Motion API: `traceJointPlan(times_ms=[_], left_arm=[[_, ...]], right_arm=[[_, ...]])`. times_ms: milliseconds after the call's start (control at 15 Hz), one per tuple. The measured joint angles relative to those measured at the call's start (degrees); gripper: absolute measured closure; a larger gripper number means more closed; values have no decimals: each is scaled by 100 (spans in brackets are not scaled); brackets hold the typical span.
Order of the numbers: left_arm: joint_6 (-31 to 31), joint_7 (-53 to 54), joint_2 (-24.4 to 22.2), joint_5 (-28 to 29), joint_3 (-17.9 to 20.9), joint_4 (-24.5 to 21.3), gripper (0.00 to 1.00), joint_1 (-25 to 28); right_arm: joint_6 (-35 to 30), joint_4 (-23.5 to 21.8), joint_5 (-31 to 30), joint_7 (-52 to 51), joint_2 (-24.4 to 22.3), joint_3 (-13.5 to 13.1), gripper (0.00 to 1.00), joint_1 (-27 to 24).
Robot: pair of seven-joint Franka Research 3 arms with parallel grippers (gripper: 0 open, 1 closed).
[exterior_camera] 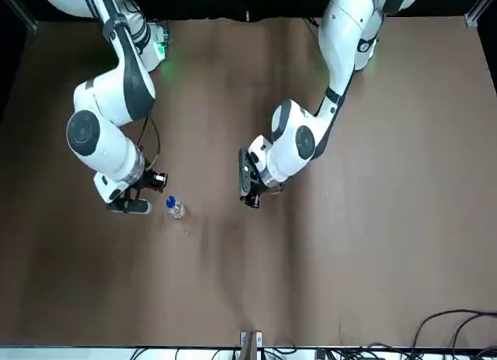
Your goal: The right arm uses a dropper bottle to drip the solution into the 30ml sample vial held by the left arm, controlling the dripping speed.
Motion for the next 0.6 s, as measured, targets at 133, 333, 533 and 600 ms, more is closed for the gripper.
traceJointPlan(times_ms=[133,333,533,600], left_arm=[[21,-4,1,0,2,0,69,0],[30,-120,22,0,4,0,69,-4],[135,-156,76,0,4,1,69,-26],[179,-156,99,0,4,1,69,-39]], right_arm=[[-19,1,7,1,-62,3,87,0],[-74,3,21,3,-126,59,87,18],[-111,4,46,178,-192,135,87,102],[-111,4,107,241,-201,164,87,128]])
